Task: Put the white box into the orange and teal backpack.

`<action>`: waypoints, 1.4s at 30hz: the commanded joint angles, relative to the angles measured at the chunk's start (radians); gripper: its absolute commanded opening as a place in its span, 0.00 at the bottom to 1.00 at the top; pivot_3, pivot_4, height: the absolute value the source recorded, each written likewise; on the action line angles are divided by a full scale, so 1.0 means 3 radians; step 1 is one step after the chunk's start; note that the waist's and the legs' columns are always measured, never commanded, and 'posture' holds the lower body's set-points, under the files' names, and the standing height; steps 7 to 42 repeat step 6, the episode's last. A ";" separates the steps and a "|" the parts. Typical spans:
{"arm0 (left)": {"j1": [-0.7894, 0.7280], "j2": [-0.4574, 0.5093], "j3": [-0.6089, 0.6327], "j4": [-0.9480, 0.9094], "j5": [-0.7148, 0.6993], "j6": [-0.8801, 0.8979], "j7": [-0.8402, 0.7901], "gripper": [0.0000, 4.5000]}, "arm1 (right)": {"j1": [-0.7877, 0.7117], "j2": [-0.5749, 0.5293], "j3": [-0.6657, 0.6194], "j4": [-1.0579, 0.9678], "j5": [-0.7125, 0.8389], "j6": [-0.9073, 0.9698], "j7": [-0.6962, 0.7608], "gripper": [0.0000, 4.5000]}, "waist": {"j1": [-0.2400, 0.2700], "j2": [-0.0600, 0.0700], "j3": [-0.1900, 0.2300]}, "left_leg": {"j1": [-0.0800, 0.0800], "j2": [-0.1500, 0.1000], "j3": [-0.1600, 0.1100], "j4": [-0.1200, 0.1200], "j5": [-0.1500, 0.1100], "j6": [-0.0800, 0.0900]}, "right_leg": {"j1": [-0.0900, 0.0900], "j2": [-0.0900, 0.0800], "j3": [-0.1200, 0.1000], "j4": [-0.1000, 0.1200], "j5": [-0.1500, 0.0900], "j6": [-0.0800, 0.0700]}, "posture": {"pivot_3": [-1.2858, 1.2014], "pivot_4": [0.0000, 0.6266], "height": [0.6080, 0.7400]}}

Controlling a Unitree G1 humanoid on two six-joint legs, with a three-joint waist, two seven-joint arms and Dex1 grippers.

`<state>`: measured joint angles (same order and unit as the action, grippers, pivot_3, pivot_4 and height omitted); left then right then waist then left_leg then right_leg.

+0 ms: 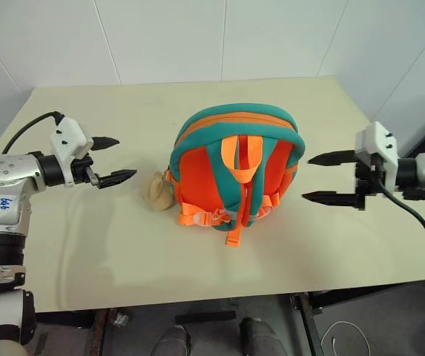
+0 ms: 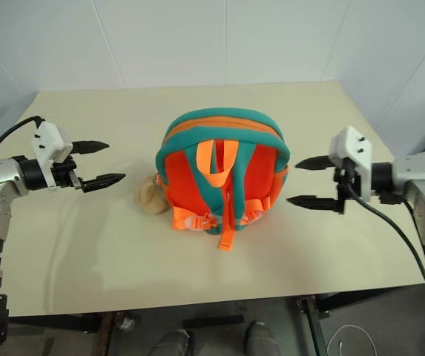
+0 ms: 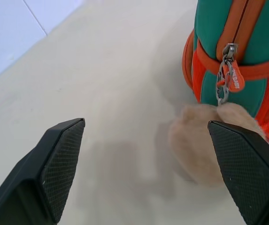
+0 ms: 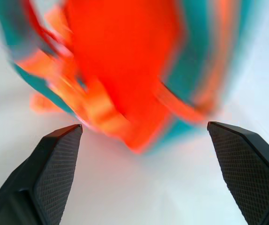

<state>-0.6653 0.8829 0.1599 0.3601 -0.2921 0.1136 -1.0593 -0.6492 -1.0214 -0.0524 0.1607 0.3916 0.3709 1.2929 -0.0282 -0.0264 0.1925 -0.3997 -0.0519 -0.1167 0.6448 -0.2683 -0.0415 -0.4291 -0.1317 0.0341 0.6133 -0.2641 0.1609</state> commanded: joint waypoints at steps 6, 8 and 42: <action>0.0284 0.0111 0.0442 -0.0207 -0.0194 -0.0179 -0.0043 1.00 | -0.0241 0.0009 -0.0272 0.0707 -0.0173 -0.0435 -0.0159 1.00 | -0.0012 0.0004 0.0002 | 0.0004 0.0006 0.0008 -0.0003 -0.0001 0.0000 | -0.0001 0.0001 0.0001 -0.0001 0.0002 -0.0004 | 0.52 0.24 1.00; 0.0284 0.0111 0.0442 -0.0207 -0.0194 -0.0179 -0.0043 1.00 | -0.0241 0.0009 -0.0272 0.0707 -0.0173 -0.0435 -0.0159 1.00 | -0.0012 0.0004 0.0002 | 0.0004 0.0006 0.0008 -0.0003 -0.0001 0.0000 | -0.0001 0.0001 0.0001 -0.0001 0.0002 -0.0004 | 0.52 0.24 1.00; 0.0284 0.0111 0.0442 -0.0207 -0.0194 -0.0179 -0.0043 1.00 | -0.0241 0.0009 -0.0272 0.0707 -0.0173 -0.0435 -0.0159 1.00 | -0.0012 0.0004 0.0002 | 0.0004 0.0006 0.0008 -0.0003 -0.0001 0.0000 | -0.0001 0.0001 0.0001 -0.0001 0.0002 -0.0004 | 0.52 0.24 1.00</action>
